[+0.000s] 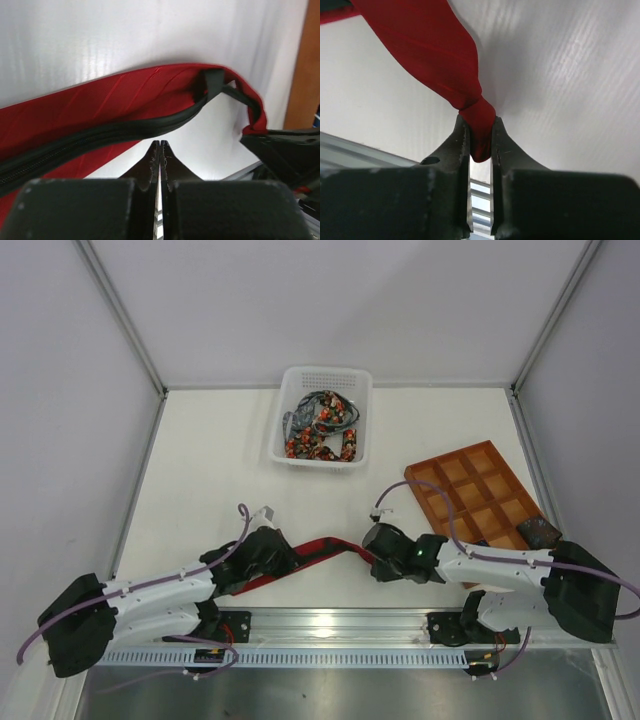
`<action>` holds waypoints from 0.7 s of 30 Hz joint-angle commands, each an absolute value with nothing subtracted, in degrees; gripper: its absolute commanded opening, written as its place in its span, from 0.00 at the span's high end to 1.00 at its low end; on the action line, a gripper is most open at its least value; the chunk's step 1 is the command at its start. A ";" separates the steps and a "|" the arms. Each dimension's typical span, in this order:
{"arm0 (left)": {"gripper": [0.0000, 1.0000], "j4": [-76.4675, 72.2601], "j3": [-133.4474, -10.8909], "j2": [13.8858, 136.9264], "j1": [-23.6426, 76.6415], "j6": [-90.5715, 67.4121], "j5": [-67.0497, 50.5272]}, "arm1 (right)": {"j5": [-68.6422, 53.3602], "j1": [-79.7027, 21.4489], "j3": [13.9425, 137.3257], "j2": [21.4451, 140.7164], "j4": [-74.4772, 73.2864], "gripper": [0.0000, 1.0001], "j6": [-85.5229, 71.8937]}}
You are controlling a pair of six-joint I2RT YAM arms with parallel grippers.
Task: Roll the ties
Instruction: Flatten the tie
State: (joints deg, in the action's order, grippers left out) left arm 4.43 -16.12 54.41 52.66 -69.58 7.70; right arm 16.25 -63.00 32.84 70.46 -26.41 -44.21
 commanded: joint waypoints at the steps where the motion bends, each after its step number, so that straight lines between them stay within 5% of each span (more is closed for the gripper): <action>1: 1.00 6.75 -16.60 55.63 52.03 -70.76 8.43 | 7.79 -58.48 37.17 69.96 -26.45 1.00 -42.90; 7: 1.00 10.20 -18.72 53.53 52.03 -65.58 11.95 | -27.16 -38.17 37.36 69.08 -26.46 1.00 -43.51; 12: 1.00 10.10 -20.30 49.49 52.03 -58.10 11.86 | -44.89 -25.33 39.19 79.09 -30.23 0.98 -40.87; 16: 1.00 11.60 -22.84 48.69 52.03 -54.32 11.78 | -44.12 -20.58 43.13 84.71 -34.97 0.84 -38.07; 21: 0.99 9.76 -23.99 51.85 52.03 -52.21 10.29 | -25.81 -15.39 54.91 88.94 -45.59 0.46 -29.90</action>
